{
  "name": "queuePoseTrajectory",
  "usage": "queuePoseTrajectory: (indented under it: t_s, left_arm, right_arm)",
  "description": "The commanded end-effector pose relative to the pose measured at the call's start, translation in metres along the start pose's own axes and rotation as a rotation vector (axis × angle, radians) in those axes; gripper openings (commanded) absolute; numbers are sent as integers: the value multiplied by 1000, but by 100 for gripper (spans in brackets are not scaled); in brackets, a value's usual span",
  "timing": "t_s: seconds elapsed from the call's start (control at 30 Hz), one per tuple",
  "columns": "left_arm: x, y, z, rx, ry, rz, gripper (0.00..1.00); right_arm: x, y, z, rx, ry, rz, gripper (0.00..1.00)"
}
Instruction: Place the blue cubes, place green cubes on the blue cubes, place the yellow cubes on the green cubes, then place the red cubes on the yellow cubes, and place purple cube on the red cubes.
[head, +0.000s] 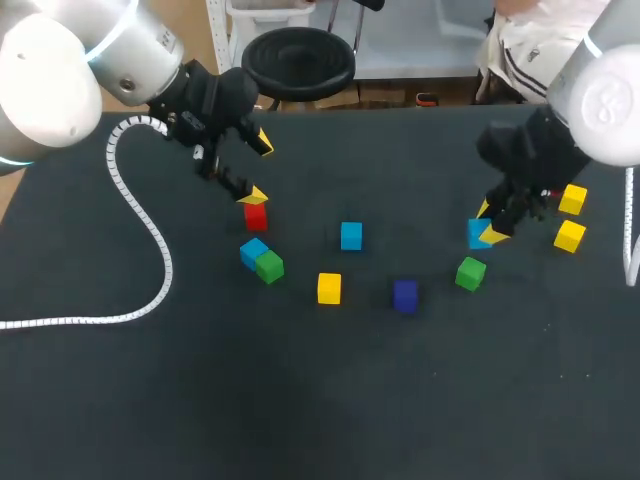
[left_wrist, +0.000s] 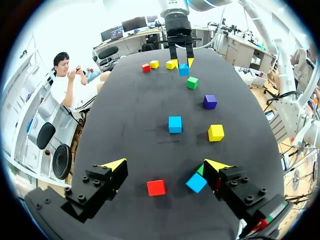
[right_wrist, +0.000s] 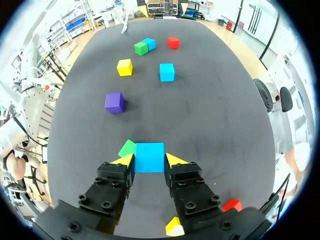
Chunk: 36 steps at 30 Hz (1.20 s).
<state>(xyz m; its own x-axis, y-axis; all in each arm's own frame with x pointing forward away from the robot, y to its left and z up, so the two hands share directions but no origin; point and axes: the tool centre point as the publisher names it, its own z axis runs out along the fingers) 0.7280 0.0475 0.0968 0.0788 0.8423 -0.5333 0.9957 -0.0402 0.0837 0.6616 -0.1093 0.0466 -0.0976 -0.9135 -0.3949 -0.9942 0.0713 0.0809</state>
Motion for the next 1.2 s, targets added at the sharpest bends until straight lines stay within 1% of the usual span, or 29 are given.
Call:
queuePoseTrajectory:
  t_s: [0.03,0.13,0.2,0.3,0.4,0.47,0.63,0.7,0.73,1.2]
  left_arm:
    - [-1,1,0,2,6,-3,100]
    - [-1,1,0,2,6,-3,100]
    - [-1,1,0,2,6,-3,100]
    - [-1,1,0,2,6,-3,100]
    - [-1,1,0,2,6,-3,100]
    - [-1,1,0,2,6,-3,100]
    - [-1,1,0,2,6,-3,100]
    - [-1,1,0,2,6,-3,100]
    - [-1,1,0,2,6,-3,100]
    - [-1,1,0,2,6,-3,100]
  right_arm:
    - [-26,-15,9,0,-30,-62,0]
    - [-51,-26,14,-3,-49,-127,0]
    - [-63,-30,18,-8,-56,-156,0]
    - [-78,-34,23,-17,-67,-181,0]
    - [-87,-34,29,-27,-78,-196,0]
    - [-94,-34,35,-49,-76,-206,0]
    - [-102,-28,46,-76,-105,-194,0]
    - [-104,-26,49,-92,-101,-183,0]
    - [-104,-26,49,-94,-107,-168,0]
    - [-103,-26,48,-90,-112,-168,0]
